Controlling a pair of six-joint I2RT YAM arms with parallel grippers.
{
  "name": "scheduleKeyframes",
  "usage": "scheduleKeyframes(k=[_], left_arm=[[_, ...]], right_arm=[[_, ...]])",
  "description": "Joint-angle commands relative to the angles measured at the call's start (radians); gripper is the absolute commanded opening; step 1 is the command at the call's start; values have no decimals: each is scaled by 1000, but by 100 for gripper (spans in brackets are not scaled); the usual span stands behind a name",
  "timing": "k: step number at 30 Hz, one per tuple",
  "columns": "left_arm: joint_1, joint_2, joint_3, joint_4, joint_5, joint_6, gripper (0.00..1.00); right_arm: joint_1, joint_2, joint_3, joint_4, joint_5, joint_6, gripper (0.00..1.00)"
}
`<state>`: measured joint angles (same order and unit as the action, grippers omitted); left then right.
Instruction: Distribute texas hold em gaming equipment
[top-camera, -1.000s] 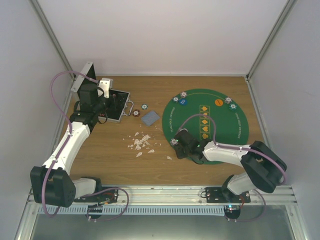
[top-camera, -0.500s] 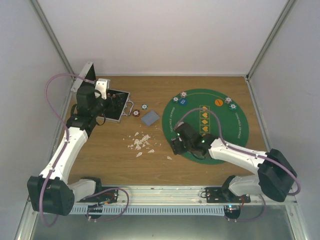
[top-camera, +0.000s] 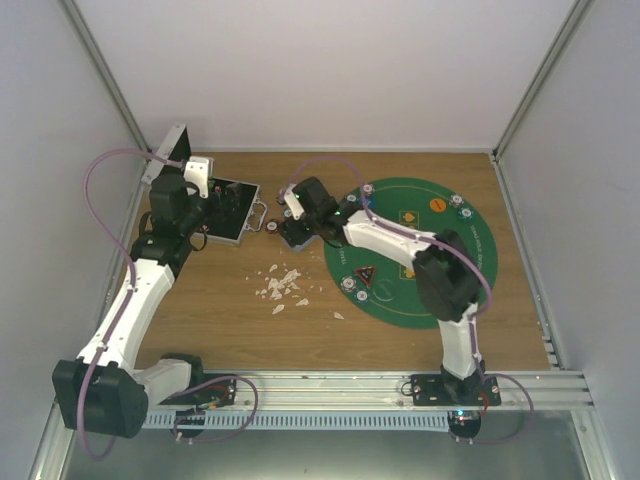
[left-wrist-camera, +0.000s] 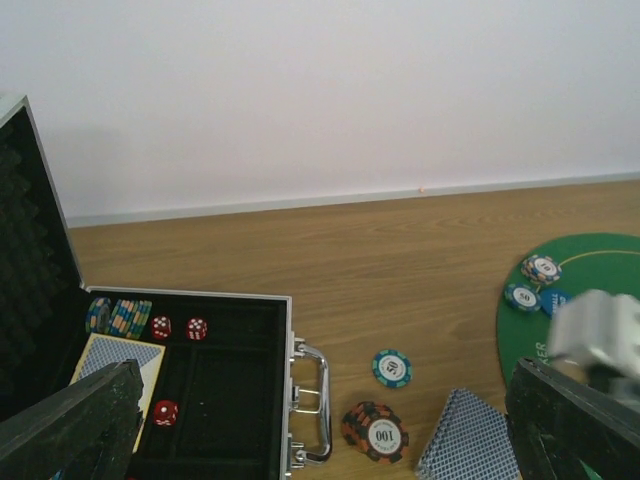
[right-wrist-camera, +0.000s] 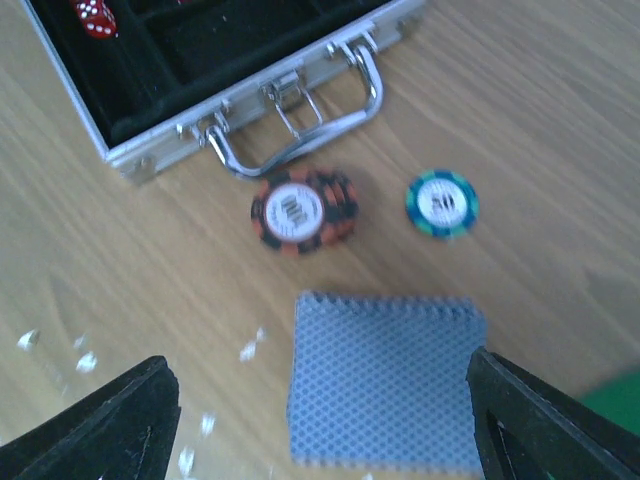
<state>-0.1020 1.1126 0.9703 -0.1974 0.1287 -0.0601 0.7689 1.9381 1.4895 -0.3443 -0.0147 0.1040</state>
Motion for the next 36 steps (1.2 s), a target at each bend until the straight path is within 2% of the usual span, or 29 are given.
scheduleKeyframes(k=[1, 5, 12, 22, 36], left_arm=[[2, 14, 0, 38, -25, 22, 99], [8, 15, 4, 39, 10, 14, 99], [26, 16, 9, 42, 61, -2, 99], [51, 26, 7, 49, 107, -16, 99], [62, 36, 5, 54, 140, -27, 99]], right_arm=[[-17, 159, 176, -43, -105, -146, 79], [-24, 258, 289, -71, -155, -213, 80], [-28, 335, 368, -101, -237, -296, 80], [-37, 445, 513, -174, -216, -365, 80], [-49, 504, 584, -228, -237, -412, 81]])
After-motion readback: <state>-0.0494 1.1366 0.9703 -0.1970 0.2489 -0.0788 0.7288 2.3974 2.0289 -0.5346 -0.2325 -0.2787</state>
